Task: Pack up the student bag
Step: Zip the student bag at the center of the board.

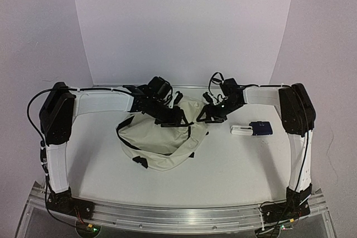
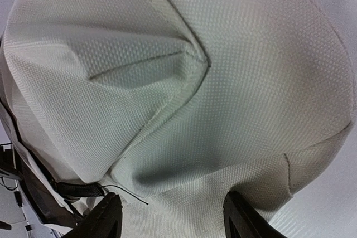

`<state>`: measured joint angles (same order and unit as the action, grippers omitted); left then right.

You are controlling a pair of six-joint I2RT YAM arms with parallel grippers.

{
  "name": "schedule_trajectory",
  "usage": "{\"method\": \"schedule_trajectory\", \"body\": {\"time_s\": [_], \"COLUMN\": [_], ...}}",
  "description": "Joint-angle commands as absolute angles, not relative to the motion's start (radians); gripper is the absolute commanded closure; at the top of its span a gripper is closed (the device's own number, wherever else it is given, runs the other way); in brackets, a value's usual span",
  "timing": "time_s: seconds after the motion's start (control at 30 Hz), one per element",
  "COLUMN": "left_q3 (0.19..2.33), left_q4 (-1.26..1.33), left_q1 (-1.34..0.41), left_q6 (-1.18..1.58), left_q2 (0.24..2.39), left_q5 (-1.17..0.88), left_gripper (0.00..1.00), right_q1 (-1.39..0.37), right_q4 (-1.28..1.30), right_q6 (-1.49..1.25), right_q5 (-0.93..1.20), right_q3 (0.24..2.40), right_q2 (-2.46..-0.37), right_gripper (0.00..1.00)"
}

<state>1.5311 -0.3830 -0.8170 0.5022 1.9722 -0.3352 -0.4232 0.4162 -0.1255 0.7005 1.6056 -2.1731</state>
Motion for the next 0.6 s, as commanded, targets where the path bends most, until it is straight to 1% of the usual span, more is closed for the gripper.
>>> {"method": "schedule_trajectory", "body": {"time_s": [0.0,0.4,0.57], "left_q3": [1.622,1.702,1.762], "left_q4": [-0.391,-0.374,-0.387], "left_q1": [-0.831,-0.844,-0.853], "left_q6": [0.505,0.538,0.534], "left_q2": [2.041,2.177,2.218], "left_q5": [-0.332,-0.298,-0.295], "left_gripper": [0.54,0.55,0.58], "right_q1": [-0.425,-0.434,-0.445], "right_q4": [0.382,0.354,0.347], "right_q6": [-0.152,-0.161,-0.163], "right_q5": [0.76,0.782,0.785], "right_q3": [1.564,1.51,1.503], "right_q2": [-2.158,-2.122,-2.124], "right_gripper": [0.39,0.39,0.39]}}
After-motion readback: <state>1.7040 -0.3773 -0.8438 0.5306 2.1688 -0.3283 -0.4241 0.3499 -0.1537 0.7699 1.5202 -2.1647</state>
